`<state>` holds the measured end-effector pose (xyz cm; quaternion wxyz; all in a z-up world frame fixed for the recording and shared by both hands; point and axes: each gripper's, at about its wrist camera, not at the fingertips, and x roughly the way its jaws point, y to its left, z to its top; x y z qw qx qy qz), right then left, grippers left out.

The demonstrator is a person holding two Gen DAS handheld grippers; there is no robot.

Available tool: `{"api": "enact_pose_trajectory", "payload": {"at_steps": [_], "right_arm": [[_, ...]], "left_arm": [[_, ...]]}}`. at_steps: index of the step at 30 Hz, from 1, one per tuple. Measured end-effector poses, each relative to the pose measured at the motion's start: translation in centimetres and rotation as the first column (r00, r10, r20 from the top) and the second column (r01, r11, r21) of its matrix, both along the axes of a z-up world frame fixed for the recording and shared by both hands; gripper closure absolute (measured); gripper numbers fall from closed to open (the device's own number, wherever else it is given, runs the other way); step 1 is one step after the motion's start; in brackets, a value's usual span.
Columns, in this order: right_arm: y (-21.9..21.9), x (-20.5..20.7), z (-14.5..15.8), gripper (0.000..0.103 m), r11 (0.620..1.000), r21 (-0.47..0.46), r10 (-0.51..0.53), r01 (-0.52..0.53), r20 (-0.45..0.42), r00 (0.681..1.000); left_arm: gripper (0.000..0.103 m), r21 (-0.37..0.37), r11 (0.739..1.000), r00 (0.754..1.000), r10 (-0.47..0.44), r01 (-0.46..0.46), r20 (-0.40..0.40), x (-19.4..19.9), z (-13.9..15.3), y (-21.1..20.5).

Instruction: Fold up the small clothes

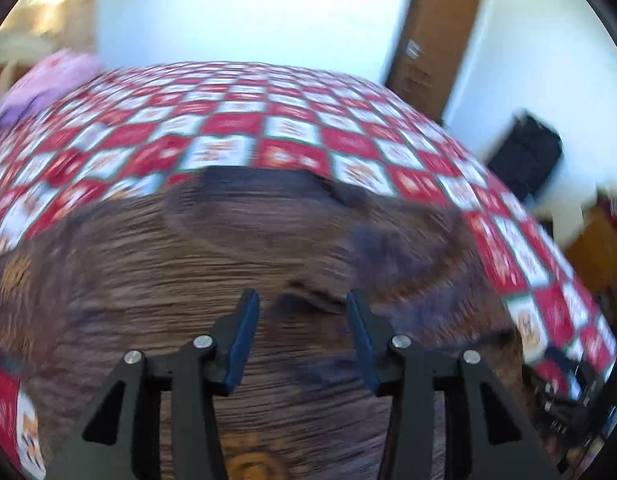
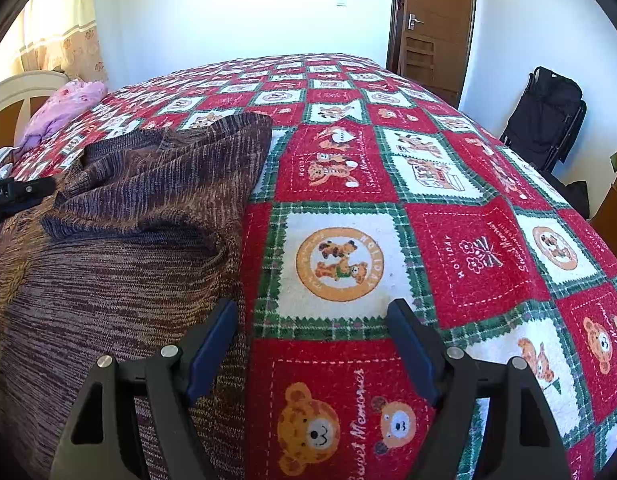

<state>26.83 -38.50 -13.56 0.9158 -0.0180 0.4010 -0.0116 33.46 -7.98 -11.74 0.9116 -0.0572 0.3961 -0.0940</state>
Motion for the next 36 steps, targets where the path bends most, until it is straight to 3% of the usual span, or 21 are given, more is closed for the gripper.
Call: {"api": "enact_pose_trajectory", "payload": {"at_steps": [2,4,5,10,15,17,18,19,21,23,25,27,30,32,34,36], "right_arm": [[0.0,0.0,0.0,0.025,1.000,-0.002,0.000,0.000,0.000,1.000],[0.1,0.0,0.0,0.025,1.000,-0.001,0.000,0.000,0.001,1.000],[0.1,0.0,0.0,0.025,1.000,-0.001,0.000,0.000,0.002,1.000],[0.4,0.0,-0.1,0.025,1.000,-0.024,-0.001,0.001,0.003,1.000],[0.6,-0.1,-0.1,0.024,0.999,-0.040,-0.006,0.006,0.003,1.000],[0.6,-0.1,-0.1,0.024,0.999,-0.039,-0.006,0.006,0.004,1.000],[0.6,-0.2,-0.1,0.024,0.999,-0.037,-0.006,0.006,0.004,1.000],[0.5,-0.2,-0.1,0.024,0.999,-0.033,-0.006,0.006,0.004,1.000],[0.5,-0.2,-0.1,0.024,0.999,-0.031,-0.007,0.007,0.004,1.000],[0.5,-0.2,-0.1,0.024,0.999,-0.031,-0.007,0.007,0.004,1.000],[0.5,-0.2,-0.1,0.024,0.999,-0.032,-0.007,0.007,0.004,1.000],[0.5,-0.2,-0.1,0.024,0.999,-0.033,-0.007,0.007,0.004,1.000],[0.5,-0.1,-0.1,0.024,0.999,-0.031,-0.007,0.008,0.004,1.000],[0.5,-0.1,-0.1,0.024,0.999,-0.033,-0.007,0.007,0.004,1.000],[0.5,-0.1,-0.1,0.024,0.999,-0.032,-0.007,0.008,0.004,1.000],[0.5,-0.2,-0.1,0.024,0.999,-0.032,-0.007,0.008,0.004,1.000]], "left_arm": [[0.056,0.034,0.999,0.999,-0.016,0.018,-0.052,0.9,-0.9,-1.1],[0.056,-0.008,1.000,0.994,0.004,-0.005,-0.106,1.2,-1.5,-0.7],[0.056,-0.033,0.999,0.994,0.005,-0.008,-0.108,0.9,-1.6,-0.4],[0.056,-0.021,1.000,0.996,-0.009,0.007,-0.090,-1.5,-1.7,0.6],[0.056,-0.002,0.999,0.996,-0.053,0.053,-0.073,-0.8,-2.3,-0.1],[0.065,0.021,0.997,0.995,-0.077,0.078,-0.066,0.0,-2.5,-0.7],[0.087,0.035,0.996,0.995,-0.086,0.087,-0.052,0.3,-2.4,-0.9],[0.092,0.033,0.994,0.993,-0.104,0.106,-0.052,0.4,-2.3,-1.0],[0.092,0.024,0.994,0.994,-0.109,0.109,-0.019,0.1,-1.3,-0.7],[0.092,0.083,0.989,0.991,-0.123,0.119,0.046,-0.9,0.3,-0.8],[0.092,0.176,0.975,0.978,-0.162,0.138,0.128,-2.2,1.9,-1.1],[0.088,0.282,0.949,0.970,-0.190,0.142,0.152,-2.9,1.9,-1.4],[0.086,0.376,0.911,0.980,-0.197,0.167,0.041,-2.7,-0.7,-1.2],[0.084,0.370,0.912,0.984,-0.172,0.175,-0.040,-2.7,-2.6,-0.2],[0.065,0.346,0.928,0.989,-0.145,0.140,-0.010,-3.5,-2.1,1.0],[0.056,0.345,0.933,0.994,-0.108,0.099,0.006,-3.6,-1.2,1.7]]}}
